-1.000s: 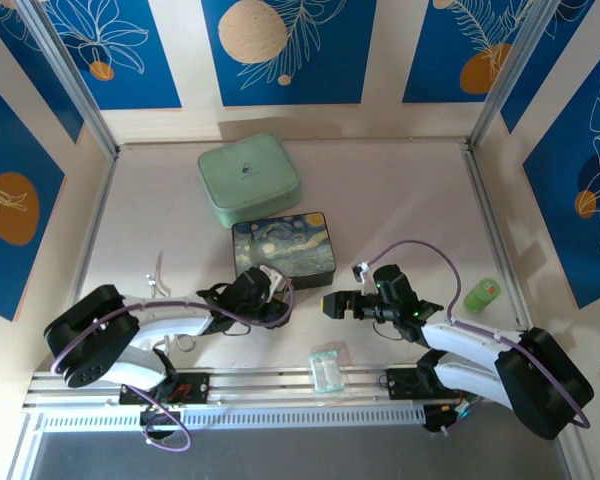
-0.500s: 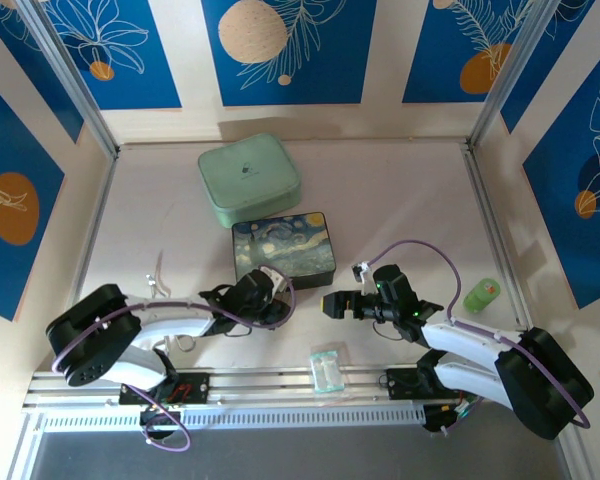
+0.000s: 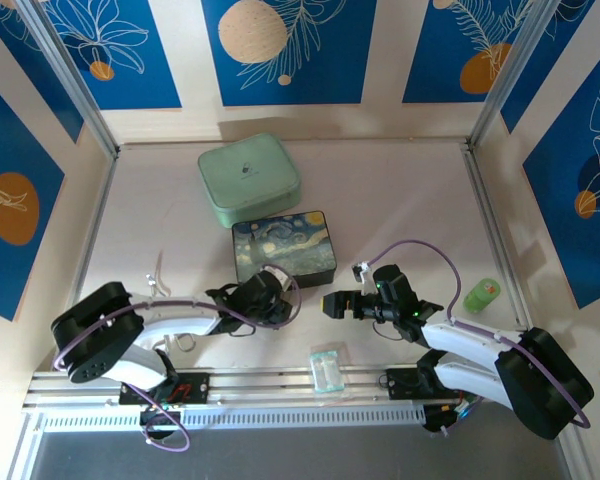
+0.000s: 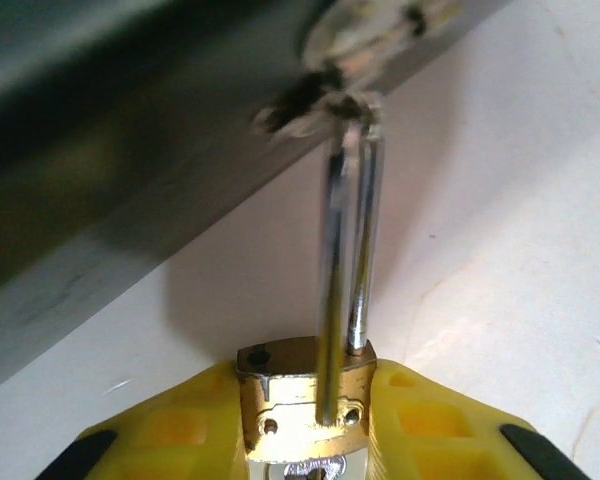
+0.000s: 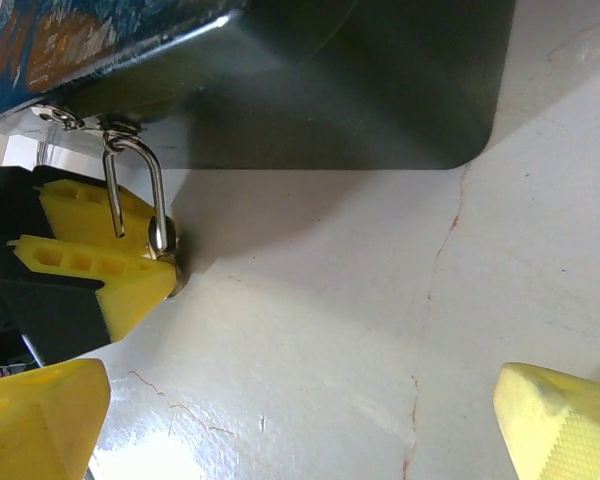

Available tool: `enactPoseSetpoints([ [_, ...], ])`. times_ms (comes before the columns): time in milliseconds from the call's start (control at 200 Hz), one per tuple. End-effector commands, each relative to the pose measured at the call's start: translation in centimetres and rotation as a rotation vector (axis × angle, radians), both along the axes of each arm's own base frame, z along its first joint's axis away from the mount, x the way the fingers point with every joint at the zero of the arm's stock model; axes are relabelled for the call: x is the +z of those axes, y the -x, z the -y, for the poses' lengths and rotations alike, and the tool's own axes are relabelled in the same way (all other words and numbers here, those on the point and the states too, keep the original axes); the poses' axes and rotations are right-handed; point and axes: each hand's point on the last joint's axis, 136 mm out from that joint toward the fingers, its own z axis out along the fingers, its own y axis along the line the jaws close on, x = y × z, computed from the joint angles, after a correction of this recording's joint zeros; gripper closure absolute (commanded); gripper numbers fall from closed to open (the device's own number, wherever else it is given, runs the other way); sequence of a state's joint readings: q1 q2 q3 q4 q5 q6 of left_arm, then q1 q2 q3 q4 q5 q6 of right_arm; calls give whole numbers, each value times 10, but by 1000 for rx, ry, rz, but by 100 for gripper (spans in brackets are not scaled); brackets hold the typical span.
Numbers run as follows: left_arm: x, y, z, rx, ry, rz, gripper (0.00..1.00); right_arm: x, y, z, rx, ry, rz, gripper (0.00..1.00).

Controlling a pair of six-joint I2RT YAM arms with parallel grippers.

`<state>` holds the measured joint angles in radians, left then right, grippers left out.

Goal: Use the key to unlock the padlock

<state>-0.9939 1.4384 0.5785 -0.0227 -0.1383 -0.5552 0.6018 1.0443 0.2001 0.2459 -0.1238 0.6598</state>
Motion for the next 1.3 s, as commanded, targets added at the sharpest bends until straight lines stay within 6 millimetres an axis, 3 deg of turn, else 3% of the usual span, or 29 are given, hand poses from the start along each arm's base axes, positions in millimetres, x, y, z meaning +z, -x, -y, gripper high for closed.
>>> enactPoseSetpoints([
  [0, 0, -5, -40, 183, -168, 14, 78, -1, -4, 4, -25, 23, 9, 1],
  [180, 19, -4, -40, 208, -244, 86, 78, -1, -6, 4, -31, 29, 12, 1],
  [460, 10, -5, -43, 268, -383, 85, 76, -3, -4, 5, -33, 33, 4, 1],
  [790, 28, -6, -49, 357, -619, 220, 73, -6, -5, 6, -42, 43, -1, 1],
  [996, 17, 4, -29, 314, -604, 197, 71, -7, -5, 6, -41, 47, -6, 1],
  [1181, 4, 13, -13, 274, -531, 135, 60, -8, -5, 6, -40, 49, -9, 1],
  [1296, 1, 17, -6, 246, -473, 107, 58, -9, -5, 6, -40, 51, -12, 1],
])
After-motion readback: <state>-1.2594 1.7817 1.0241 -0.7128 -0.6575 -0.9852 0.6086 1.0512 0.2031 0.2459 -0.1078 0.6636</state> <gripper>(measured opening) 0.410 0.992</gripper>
